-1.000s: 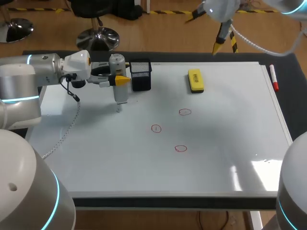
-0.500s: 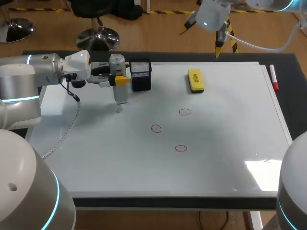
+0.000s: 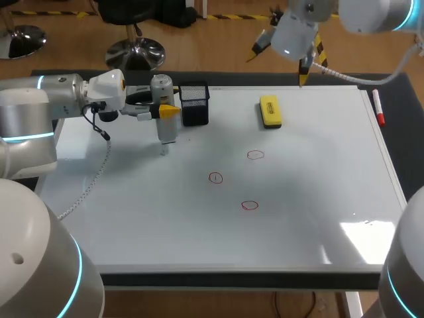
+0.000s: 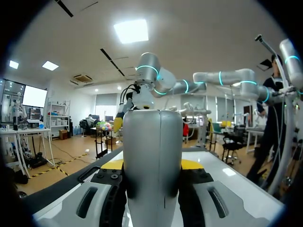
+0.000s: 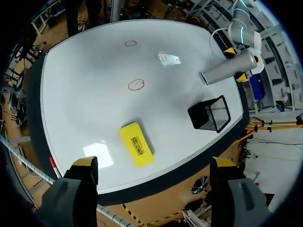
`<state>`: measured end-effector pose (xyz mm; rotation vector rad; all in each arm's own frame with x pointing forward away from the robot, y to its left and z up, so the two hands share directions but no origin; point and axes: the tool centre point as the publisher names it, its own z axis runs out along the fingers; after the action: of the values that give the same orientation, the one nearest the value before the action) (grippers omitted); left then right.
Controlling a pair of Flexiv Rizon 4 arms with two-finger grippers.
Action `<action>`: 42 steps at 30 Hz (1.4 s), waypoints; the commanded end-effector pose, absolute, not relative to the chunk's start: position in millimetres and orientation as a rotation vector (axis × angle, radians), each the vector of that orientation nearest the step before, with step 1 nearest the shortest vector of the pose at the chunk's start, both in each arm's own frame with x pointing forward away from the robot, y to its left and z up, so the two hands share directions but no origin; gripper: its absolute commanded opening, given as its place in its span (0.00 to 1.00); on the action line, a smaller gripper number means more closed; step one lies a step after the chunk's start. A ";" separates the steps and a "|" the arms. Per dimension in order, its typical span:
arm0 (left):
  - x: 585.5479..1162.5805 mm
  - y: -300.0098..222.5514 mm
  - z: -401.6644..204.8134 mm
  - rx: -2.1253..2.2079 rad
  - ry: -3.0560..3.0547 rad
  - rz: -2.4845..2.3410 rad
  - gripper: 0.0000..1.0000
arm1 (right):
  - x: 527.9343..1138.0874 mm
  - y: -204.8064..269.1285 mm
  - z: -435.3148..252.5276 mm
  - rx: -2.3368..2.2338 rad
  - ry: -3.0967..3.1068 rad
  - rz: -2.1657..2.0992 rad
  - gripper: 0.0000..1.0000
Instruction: Pick up the inspection probe, press it on each red-marked spot on the whiteboard one by one, put down the probe, pick up the eraser, and wipe off all the red marks.
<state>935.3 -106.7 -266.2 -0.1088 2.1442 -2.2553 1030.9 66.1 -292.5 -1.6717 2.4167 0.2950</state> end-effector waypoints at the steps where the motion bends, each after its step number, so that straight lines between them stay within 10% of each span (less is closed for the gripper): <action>1: 935.3 -106.8 -265.8 -0.108 2.142 -2.256 0.00 | 1024.0 63.7 -293.6 -1.694 2.393 0.302 1.00; 42: 935.3 -106.8 -265.8 -0.108 2.142 -2.256 0.00 | 1032.8 81.0 -316.8 -2.177 2.290 0.241 1.00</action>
<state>935.3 -106.7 -266.3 -0.1086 2.1441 -2.2554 1025.1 76.2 -312.4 -2.1368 2.2596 0.2626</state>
